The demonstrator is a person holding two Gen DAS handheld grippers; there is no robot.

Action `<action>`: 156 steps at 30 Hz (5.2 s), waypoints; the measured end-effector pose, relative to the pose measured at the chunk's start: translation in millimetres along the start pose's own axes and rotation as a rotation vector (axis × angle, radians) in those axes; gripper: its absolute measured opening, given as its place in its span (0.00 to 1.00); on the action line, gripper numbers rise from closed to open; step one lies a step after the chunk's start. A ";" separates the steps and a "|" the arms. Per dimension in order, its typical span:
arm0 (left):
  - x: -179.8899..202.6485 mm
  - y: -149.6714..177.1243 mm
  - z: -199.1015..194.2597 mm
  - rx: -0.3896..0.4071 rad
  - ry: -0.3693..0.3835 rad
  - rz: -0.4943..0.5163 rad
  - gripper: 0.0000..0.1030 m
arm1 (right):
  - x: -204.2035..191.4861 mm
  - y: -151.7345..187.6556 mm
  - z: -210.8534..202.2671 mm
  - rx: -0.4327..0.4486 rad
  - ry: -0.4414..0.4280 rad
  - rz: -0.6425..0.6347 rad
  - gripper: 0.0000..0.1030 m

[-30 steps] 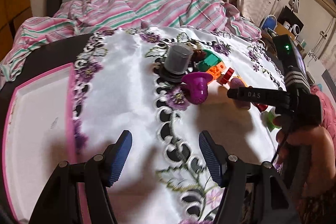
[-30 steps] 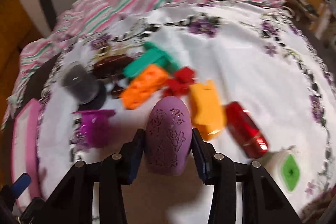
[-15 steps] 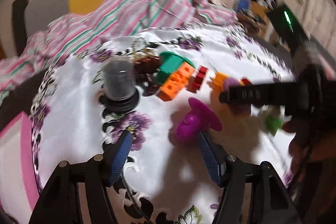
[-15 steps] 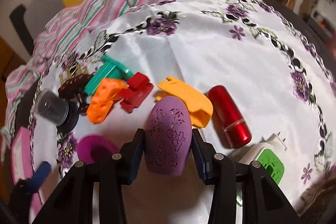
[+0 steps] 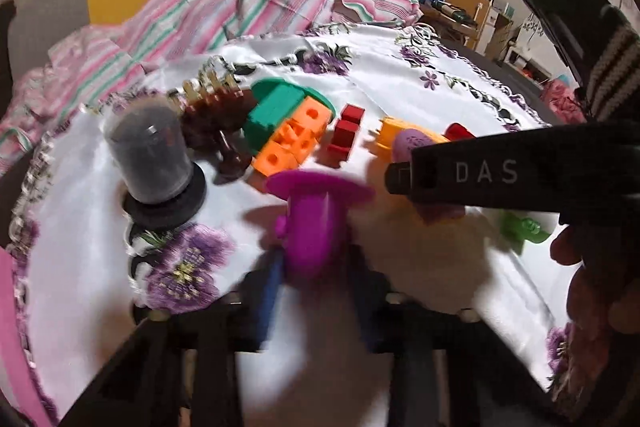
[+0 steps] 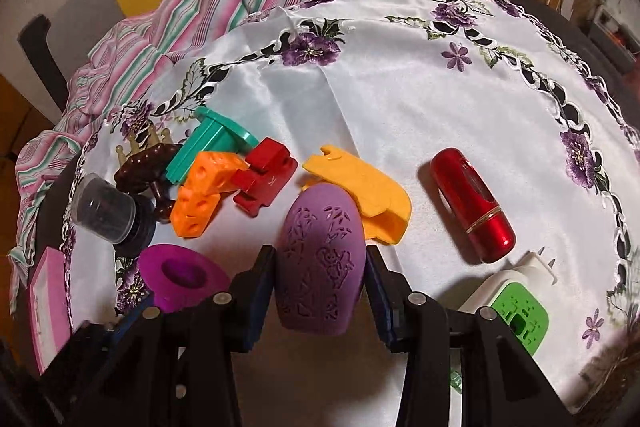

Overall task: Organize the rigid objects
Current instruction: 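Grasp the magenta suction-cup toy with the left gripper while the right gripper holds the egg, then carry the magenta toy to the pink tray with the left gripper while the right carries the egg, then lower the magenta toy into the tray and open the left gripper, then lower the lavender egg into the tray beside the magenta toy, open the right gripper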

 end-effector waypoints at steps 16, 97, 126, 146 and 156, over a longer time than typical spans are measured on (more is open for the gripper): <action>-33.6 25.5 -40.2 0.003 0.064 -0.165 0.28 | -18.0 4.7 1.9 -0.009 -0.062 -0.070 0.43; -246.3 100.9 -140.7 0.112 -0.181 -0.601 0.27 | -98.1 47.6 14.2 -0.126 -0.326 -0.383 0.43; -348.9 141.6 -134.3 0.053 -0.354 -0.808 0.41 | -289.1 114.1 1.7 -0.123 -0.564 -0.690 0.43; -298.5 209.7 -179.4 0.058 -0.264 -0.814 0.41 | -393.6 118.6 108.3 -0.264 -0.352 -0.790 0.44; -282.3 212.2 -177.9 0.058 -0.219 -0.794 0.41 | -367.3 105.0 63.4 -0.131 -0.429 -0.730 0.56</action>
Point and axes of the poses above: each gripper's, at about its wrist camera, not at the fingertips, and z roughly the way its jaws point, x to its right, y to its underside, the point moved 1 cm from there along z, roughly the way its jaws point, and after that the axes turned 11 degrees about -y, right-handed, at the moved point
